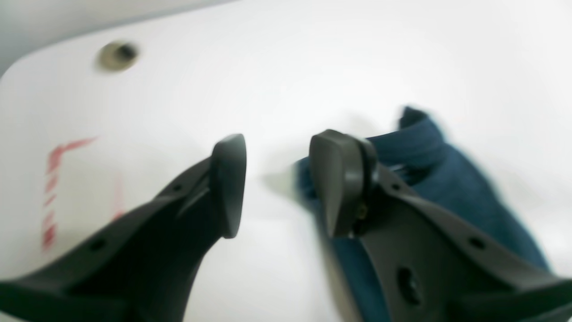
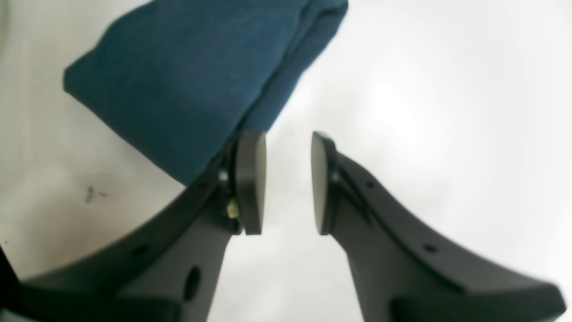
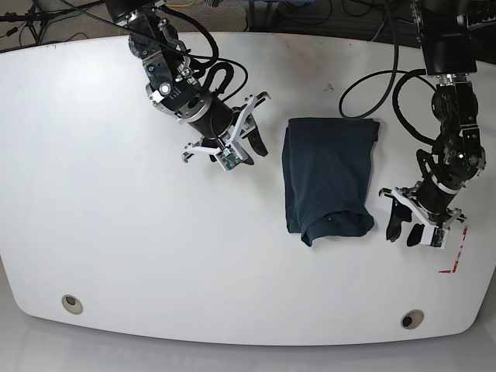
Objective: Fold the T-shirt properly
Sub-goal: 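Lower the left gripper onto the bundle's collar end and grasp it, then lift the bundle with the left gripper and carry it off the table edge, then release the bundle with the left gripper and bring it back over the table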
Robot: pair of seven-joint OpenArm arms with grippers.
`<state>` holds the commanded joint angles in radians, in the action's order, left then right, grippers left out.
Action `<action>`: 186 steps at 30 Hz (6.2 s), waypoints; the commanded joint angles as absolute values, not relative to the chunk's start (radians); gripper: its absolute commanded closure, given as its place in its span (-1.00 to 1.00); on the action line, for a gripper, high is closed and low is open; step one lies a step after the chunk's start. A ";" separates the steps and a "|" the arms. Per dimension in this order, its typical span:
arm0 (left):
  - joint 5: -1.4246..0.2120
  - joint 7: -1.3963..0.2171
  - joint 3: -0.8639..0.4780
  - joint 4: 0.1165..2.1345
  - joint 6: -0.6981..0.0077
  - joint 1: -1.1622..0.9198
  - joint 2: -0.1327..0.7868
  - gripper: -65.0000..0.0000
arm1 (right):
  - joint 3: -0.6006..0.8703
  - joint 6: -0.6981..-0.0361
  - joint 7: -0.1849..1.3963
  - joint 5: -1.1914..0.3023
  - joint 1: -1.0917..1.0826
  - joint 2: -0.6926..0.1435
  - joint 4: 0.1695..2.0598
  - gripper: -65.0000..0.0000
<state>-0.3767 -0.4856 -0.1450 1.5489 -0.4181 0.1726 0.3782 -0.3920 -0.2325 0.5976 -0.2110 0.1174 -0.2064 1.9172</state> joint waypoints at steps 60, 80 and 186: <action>-0.139 -0.535 0.065 1.807 -0.081 -0.107 0.073 0.21 | -0.133 -0.314 0.601 -0.216 -0.059 -0.165 1.704 0.48; 0.082 -0.321 0.065 1.408 -0.016 -0.105 0.027 0.21 | -0.030 -0.315 0.601 -0.216 0.047 -0.200 1.753 0.48; 0.088 -0.565 -0.415 1.480 -0.576 0.104 0.394 0.21 | -0.165 -0.406 0.671 -0.205 0.208 -0.122 1.963 0.49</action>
